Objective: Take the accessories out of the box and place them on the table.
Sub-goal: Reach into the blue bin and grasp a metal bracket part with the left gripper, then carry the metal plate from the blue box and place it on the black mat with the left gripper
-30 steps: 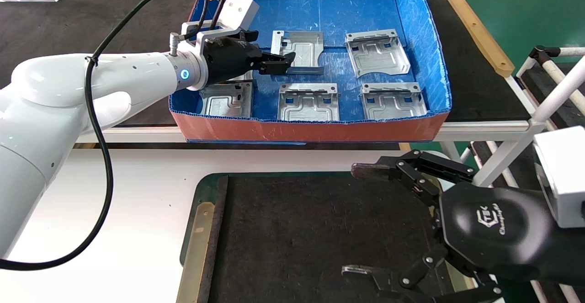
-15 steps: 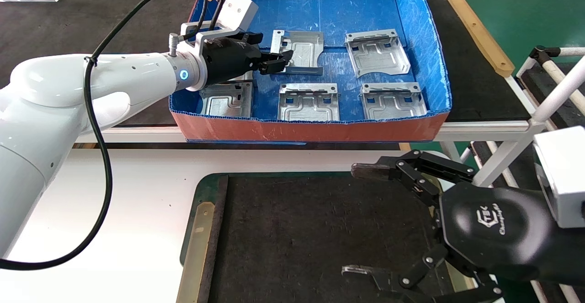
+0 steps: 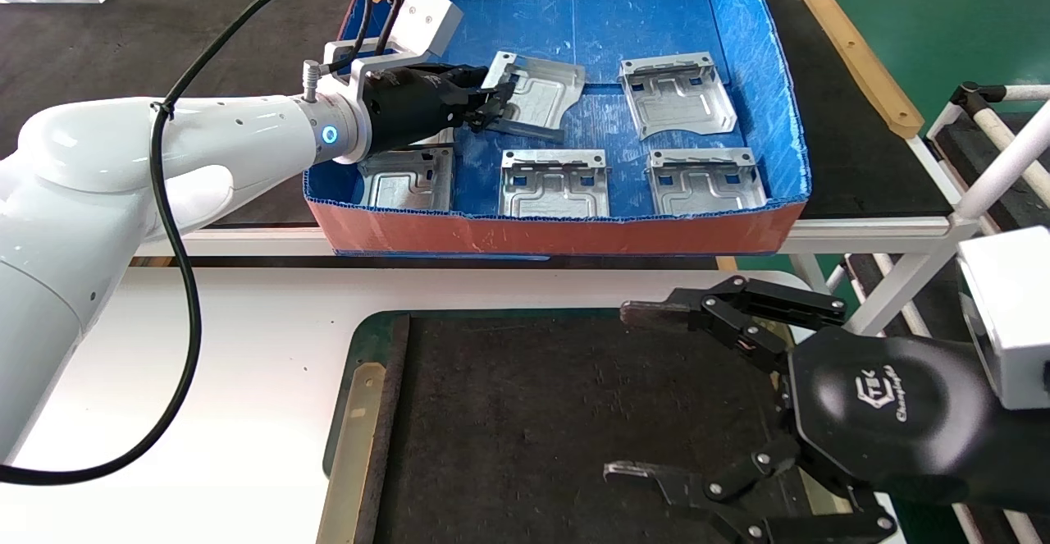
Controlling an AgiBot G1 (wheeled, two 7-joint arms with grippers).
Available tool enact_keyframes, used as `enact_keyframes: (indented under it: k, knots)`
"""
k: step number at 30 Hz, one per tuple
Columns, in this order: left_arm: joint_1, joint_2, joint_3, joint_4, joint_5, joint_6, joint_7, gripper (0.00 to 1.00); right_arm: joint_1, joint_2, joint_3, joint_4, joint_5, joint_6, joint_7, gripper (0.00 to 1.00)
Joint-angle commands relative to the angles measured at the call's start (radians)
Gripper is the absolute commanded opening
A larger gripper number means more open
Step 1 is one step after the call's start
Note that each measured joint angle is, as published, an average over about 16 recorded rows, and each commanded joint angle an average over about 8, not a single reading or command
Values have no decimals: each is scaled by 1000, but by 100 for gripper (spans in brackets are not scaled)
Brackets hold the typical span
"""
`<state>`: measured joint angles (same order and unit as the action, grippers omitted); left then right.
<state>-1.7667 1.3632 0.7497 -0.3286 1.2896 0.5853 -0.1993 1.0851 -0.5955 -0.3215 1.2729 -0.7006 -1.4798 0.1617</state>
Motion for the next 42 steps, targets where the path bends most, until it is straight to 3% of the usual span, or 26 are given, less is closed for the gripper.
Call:
enact_keyframes:
  k: [1,30,38,42]
  knots:
    - [0,0,0,0,0,0,0,0,0,0,0,0,0,0,0,0]
    - [15,-14,41,-51,-2,-50,-31,0,0,0,0,0,0,0,0,0]
    - [-9,-26,48,-67,-31,-31,-41,0,0,0,-1,0,0,0,0,100]
    - [-23,-47,33,-80,-62,21,-19,0,0,0,-1,0,0,0,0,100]
